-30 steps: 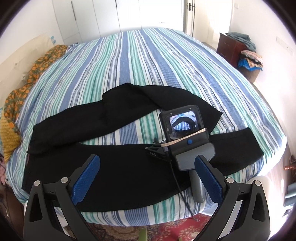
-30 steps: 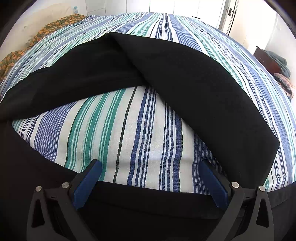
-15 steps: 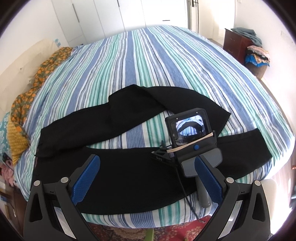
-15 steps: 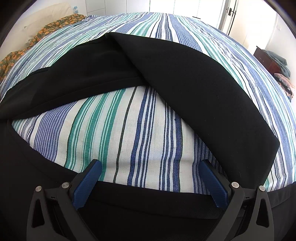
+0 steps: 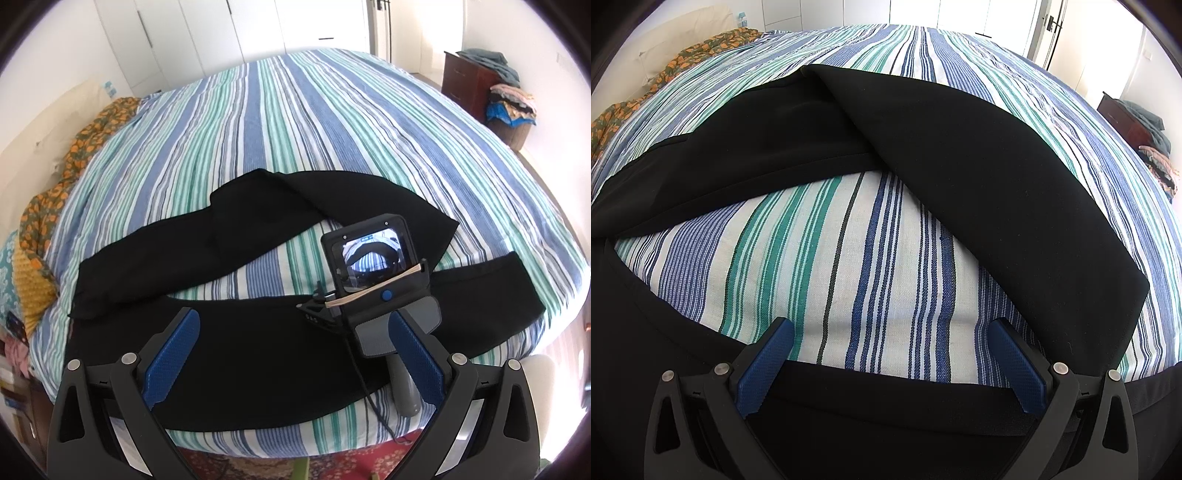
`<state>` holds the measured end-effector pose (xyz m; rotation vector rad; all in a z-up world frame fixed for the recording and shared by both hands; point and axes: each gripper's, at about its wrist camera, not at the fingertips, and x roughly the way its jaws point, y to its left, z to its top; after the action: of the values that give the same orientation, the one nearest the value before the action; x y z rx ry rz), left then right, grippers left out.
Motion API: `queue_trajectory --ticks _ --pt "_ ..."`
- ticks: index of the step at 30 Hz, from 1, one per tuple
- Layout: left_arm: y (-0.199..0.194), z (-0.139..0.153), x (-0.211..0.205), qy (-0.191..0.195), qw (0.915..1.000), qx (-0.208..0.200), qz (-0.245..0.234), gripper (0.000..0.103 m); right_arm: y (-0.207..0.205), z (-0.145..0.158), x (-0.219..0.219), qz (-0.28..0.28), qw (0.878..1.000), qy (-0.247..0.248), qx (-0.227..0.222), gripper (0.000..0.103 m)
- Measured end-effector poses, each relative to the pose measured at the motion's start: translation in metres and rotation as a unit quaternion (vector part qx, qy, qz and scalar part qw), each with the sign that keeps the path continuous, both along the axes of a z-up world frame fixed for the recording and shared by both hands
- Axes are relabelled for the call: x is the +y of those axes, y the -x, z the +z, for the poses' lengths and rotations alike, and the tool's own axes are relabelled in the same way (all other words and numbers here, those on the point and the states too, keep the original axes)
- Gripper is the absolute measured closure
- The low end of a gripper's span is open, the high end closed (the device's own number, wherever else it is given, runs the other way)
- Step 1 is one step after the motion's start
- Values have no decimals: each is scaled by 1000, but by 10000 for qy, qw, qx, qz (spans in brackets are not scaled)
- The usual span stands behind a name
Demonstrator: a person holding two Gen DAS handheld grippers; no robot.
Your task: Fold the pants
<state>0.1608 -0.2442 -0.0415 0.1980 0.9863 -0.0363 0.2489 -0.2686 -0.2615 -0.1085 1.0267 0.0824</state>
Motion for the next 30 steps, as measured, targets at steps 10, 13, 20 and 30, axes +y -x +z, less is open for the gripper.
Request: queue_trajectory --ticks 10,13,20,30 --pt "1 -3 1 28 10000 30 23 1 0 0 0 1 10000 -1 0 0" --pt "0 -4 1 21 10000 50 10 1 0 0 0 2 10000 -1 0 0" --pt "0 -5 1 64 10000 55 -1 1 0 0 0 2 10000 -1 0 0" --pt "1 -6 3 118 9999 67 18 1 0 0 0 3 10000 -1 0 0"
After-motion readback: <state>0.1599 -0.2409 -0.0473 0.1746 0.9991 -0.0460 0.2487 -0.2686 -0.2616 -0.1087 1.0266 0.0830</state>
